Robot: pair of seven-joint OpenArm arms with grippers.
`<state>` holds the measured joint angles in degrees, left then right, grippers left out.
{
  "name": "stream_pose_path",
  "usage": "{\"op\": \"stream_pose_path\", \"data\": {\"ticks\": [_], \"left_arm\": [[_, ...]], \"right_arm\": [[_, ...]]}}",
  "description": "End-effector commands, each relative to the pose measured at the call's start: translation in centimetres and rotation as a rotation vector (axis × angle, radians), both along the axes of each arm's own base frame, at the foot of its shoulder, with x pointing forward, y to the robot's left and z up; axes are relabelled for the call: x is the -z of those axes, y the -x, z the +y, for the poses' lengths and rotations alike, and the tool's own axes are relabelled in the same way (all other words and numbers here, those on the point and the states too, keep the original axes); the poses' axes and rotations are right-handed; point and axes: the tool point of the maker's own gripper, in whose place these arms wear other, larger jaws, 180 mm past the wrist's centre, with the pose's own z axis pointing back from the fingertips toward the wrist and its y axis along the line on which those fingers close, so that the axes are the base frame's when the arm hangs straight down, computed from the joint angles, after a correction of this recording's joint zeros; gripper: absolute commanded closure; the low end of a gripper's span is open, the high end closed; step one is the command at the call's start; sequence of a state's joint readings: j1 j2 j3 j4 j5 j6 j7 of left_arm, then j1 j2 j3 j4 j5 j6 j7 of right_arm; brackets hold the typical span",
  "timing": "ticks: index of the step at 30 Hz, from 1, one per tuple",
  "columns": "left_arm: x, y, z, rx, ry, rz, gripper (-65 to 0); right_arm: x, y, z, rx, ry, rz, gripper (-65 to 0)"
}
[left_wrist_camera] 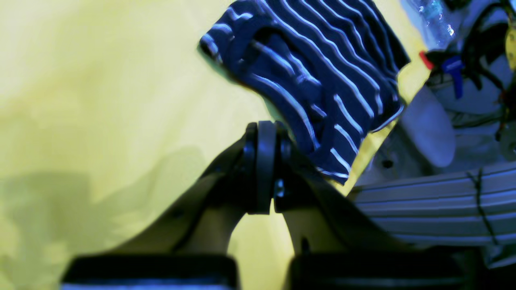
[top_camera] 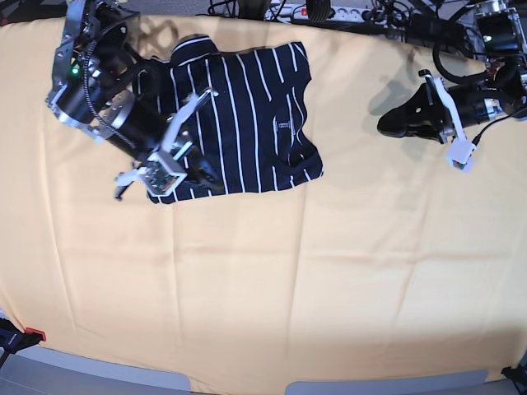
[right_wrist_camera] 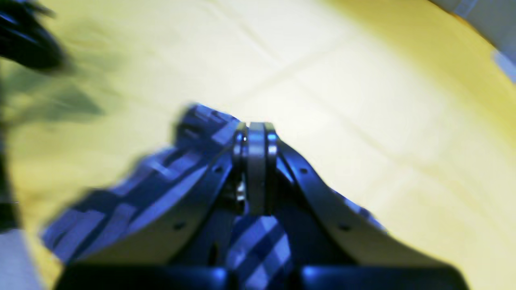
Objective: Fold the T-shirt properly
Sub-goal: 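Grasp opposite edges of the folded bundle with both grippers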
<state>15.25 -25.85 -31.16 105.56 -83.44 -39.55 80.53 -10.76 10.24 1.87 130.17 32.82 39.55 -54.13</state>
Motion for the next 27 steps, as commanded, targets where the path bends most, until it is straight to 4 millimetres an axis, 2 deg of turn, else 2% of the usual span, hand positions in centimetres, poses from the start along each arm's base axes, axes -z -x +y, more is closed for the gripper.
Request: {"op": "stream_pose_path", "data": {"ticks": [1,4,7,11,15,18,22,27], "left_arm": [[-1.8,-0.2,-0.7,0.036,0.001,-0.067,0.0],[-3.3,1.0,-3.6,0.143,-0.013,-0.128,0.0],[-4.0,3.1,-7.2,0.283,0.002,-0.156,0.0],[-2.4,5.5,-10.8,0.419,-0.035,-0.132,0.0],[0.3,7.5,-13.4,0.51,-0.094,-0.101,0.0],[1.8,8.8,-14.7,0.565,-0.141,-0.096,0.0],[3.2,9.7,-15.5,0.607,-0.194,-0.103,0.0],[4.4,8.5,-15.1,0.565,-0.258,-0.14,0.0]], "right_arm": [[-1.2,-0.3,-0.2,-0.013,-0.01,-0.057,0.0],[-0.6,-1.3,-1.8,0.003,0.032,-0.083,0.0],[1.3,-2.9,-3.3,0.022,0.06,-0.032,0.0],[4.0,-5.7,-5.7,0.065,0.08,0.05,0.0],[6.6,-7.7,-7.0,0.061,0.135,0.14,0.0],[8.4,-8.4,-7.0,0.019,0.201,0.199,0.0],[10.8,-8.1,-6.6,-0.048,0.297,0.275,0.0],[12.6,-7.1,-6.6,-0.095,0.371,0.324,0.0]]}}
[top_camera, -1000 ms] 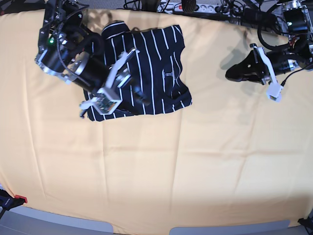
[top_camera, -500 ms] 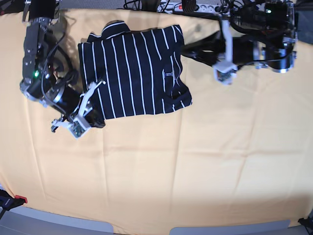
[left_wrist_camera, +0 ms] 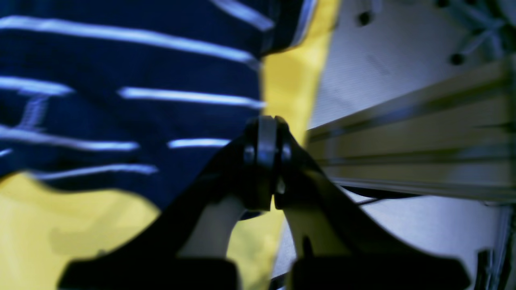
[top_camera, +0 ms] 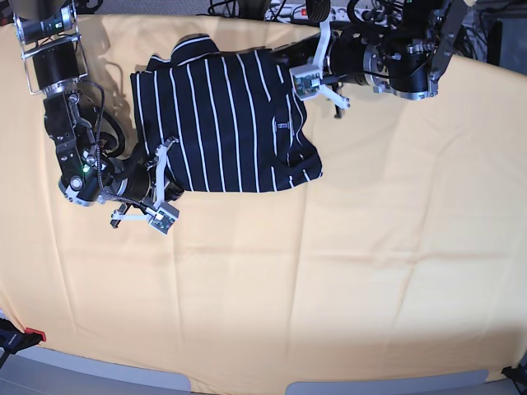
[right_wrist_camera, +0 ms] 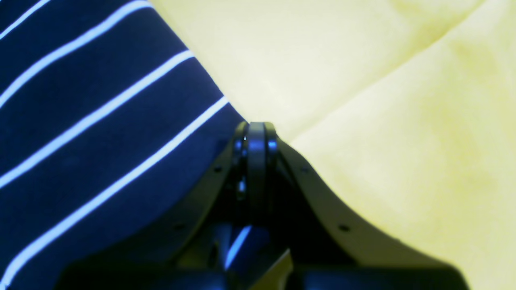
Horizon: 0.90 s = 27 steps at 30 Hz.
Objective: Fold the T-shirt properly
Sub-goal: 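Grasp opposite edges of the folded bundle with both grippers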
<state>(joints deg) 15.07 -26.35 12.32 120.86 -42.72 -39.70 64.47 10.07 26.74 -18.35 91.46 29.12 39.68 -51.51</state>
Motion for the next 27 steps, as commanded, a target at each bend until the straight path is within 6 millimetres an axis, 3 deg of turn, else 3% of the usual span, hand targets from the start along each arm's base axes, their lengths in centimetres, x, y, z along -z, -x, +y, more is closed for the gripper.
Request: {"op": "stream_pose_path", "data": {"ticks": [1,10,15,21,27], "left_arm": [[-0.6,-0.3,-0.2,-0.002,0.033,-0.013,0.0],[2.4,-0.8,0.6,-0.051,0.016,0.093,0.0],[1.7,-0.7,-0.3,-0.018,0.045,0.092,0.0],[-0.8,0.7,-1.5,0.04,0.127,0.122,0.0],[0.4,1.8,-2.1,0.089,0.073,0.108,0.0]], "right_arm": [[-0.8,-0.5,-0.3,-0.01,0.009,-0.018,0.0],[-0.4,-0.1,-0.5,-0.013,0.031,0.004,0.0],[-0.4,-0.1,-0.5,-0.013,0.03,0.004,0.0],[-0.3,0.0,-0.5,-0.013,0.03,0.006,0.0],[-0.2,0.2,-0.2,-0.019,0.021,0.014,0.0]]}}
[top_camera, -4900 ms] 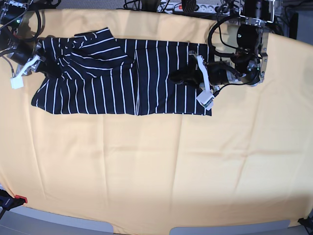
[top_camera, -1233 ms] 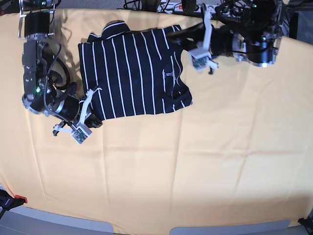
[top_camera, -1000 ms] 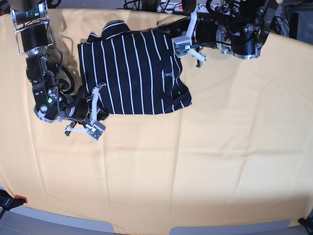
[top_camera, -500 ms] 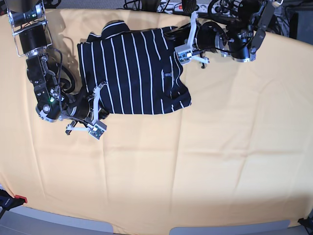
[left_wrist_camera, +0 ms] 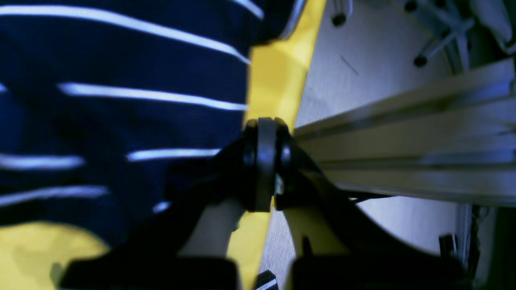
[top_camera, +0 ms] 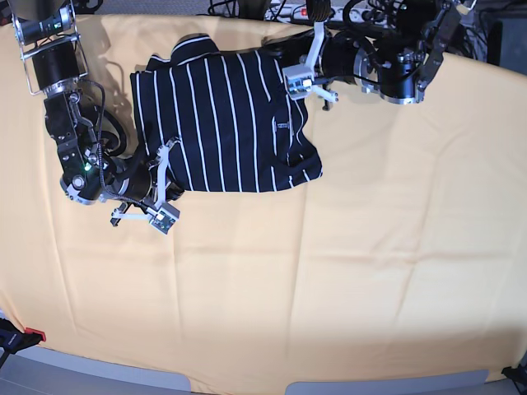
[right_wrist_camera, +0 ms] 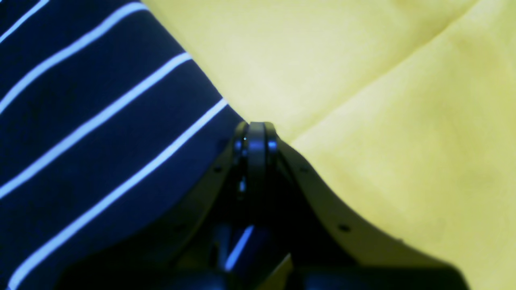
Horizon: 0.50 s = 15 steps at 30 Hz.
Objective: Fold the T-shirt properly
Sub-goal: 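Grasp opposite edges of the folded bundle with both grippers, then pull the bundle edges to square it, then open both grippers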
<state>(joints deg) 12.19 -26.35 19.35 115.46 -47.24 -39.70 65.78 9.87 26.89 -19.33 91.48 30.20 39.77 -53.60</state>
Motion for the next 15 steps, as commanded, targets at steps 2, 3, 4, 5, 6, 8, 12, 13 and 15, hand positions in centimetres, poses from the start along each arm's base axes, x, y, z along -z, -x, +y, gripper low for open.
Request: {"op": "stream_pose_path", "data": {"ticks": [2,3,4,5,6,8,12,13,15], "left_arm": [[-0.2,-0.1,-0.7,0.021,0.015,-0.039,0.0],[0.3,-0.1,-0.8,0.032,0.0,-0.054,0.0],[0.7,-0.1,-0.9,0.041,-0.013,-0.067,0.0],[0.9,-0.3,-1.1,0.046,-0.018,-0.077,0.0],[1.2,-0.6,-1.0,0.049,-0.027,-0.084,0.0],[1.9,-1.3,-0.7,0.051,-0.054,-0.094,0.0],[3.0,-2.6,-0.2,0.022,-0.064,-0.056,0.0],[3.3,-2.8,-0.1,0.014,-0.063,-0.04,0.0],[4.3,-2.9,0.2,0.009,-0.082,-0.011,0.0]], "right_arm": [[-0.7,-0.5,-0.1,-0.013,0.006,-0.021,0.0],[-0.6,-0.4,0.0,-0.018,0.009,-0.017,0.0],[-0.5,-0.3,-0.1,-0.02,0.02,-0.016,0.0],[-0.3,-0.2,-0.2,-0.021,0.026,-0.013,0.0],[-0.2,0.0,-0.2,-0.02,0.026,-0.009,0.0],[0.0,0.2,-0.2,-0.021,0.025,-0.003,0.0],[0.0,0.2,-0.1,-0.021,0.021,-0.003,0.0],[0.0,0.2,-0.1,-0.021,0.021,-0.002,0.0],[0.0,0.2,-0.1,-0.021,0.021,-0.003,0.0]]}}
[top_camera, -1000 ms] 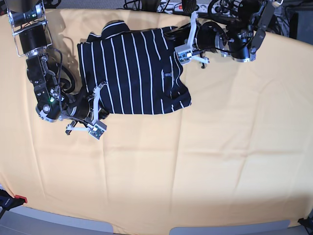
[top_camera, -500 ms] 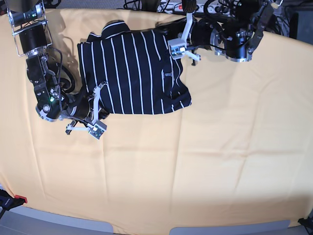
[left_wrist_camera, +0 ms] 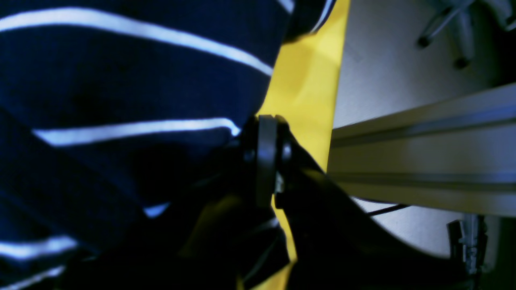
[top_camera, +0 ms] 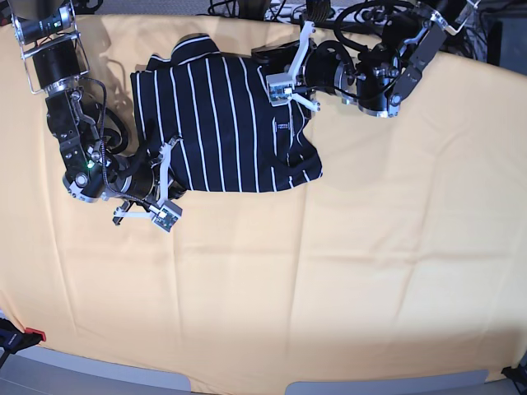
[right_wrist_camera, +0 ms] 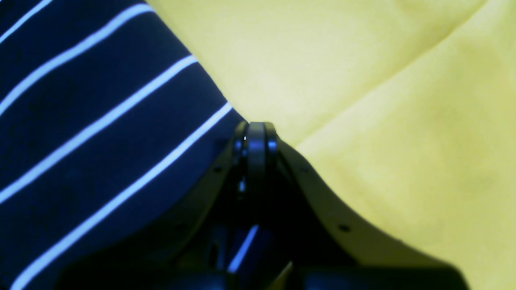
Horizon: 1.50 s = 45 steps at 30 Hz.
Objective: Fold the T-shirt properly
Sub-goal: 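Pull the bundle edges to square it, then open both grippers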
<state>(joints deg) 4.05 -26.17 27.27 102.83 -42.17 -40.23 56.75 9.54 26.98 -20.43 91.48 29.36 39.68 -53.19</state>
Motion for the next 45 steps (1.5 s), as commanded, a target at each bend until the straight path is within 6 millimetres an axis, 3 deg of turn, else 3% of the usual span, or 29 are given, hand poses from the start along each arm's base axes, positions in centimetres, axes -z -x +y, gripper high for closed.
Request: {"op": "stream_pose_path", "data": {"ticks": [1,4,8,15,25,32,35,38,41,45], "left_arm": [[1.1,-0.4,1.0,0.013,-0.069,-0.019,0.0],[2.1,-1.0,1.4,0.019,-0.106,-0.016,0.0],[1.5,-3.0,1.6,0.017,-0.117,-0.065,0.0],[1.5,-6.9,2.6,-0.014,-0.158,-0.155,0.0],[4.3,-17.0,7.0,-0.179,-0.254,-0.252,0.0],[3.1,-22.7,5.3,-0.173,-0.297,-0.369,0.0],[1.6,-24.2,4.1,-0.165,-0.288,-0.413,0.0],[-0.3,-25.6,3.8,-0.163,-0.303,-0.422,0.0],[-2.4,-25.6,3.8,-0.159,-0.295,-0.366,0.0],[-4.8,-24.1,4.1,-0.132,-0.241,-0.296,0.0]], "right_arm": [[-0.5,-0.2,-0.3,-0.006,0.009,-0.009,0.0],[-0.5,-0.2,-0.4,-0.006,0.013,-0.007,0.0],[-0.4,0.2,-1.3,-0.005,0.042,0.014,0.0],[-0.7,3.9,-2.4,-0.044,0.058,0.162,0.0],[0.8,11.3,-1.5,-0.134,0.08,0.268,0.0],[1.1,13.8,-1.0,-0.118,0.07,0.309,0.0],[1.8,13.7,-2.1,-0.067,0.129,0.302,0.0],[1.6,11.7,-4.0,0.036,0.189,0.23,0.0],[-0.6,8.8,-5.3,0.168,0.147,0.127,0.0],[-5.2,5.2,-6.4,0.288,0.012,-0.035,0.0]]}}
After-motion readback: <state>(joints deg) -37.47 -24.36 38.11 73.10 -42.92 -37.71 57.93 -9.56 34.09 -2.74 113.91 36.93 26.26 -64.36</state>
